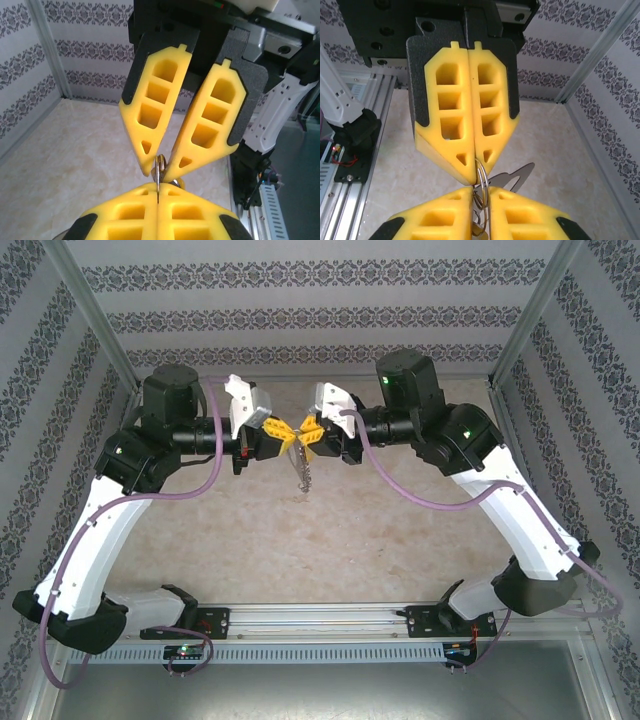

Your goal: Put the keys on the keyring

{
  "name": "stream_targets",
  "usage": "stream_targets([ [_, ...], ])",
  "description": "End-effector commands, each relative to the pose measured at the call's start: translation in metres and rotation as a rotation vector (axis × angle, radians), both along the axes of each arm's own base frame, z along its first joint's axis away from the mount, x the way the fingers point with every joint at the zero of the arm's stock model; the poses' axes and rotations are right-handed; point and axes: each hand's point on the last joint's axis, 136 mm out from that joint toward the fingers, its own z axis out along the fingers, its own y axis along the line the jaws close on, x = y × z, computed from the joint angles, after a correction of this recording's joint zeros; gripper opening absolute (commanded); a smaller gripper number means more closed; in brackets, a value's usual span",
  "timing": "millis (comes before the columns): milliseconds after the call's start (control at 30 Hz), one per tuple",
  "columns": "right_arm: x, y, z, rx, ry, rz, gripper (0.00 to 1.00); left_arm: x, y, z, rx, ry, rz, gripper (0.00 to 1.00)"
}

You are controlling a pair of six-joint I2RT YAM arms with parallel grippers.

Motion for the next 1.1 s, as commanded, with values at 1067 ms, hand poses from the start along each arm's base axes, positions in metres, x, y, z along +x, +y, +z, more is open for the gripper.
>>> stream_targets([
  [1067, 0.029, -0.004, -0.006, -0.084, -0.067, -0.115, 0.0, 0.003, 0.015, 0.007, 0.051, -0.074, 0.052, 0.28],
])
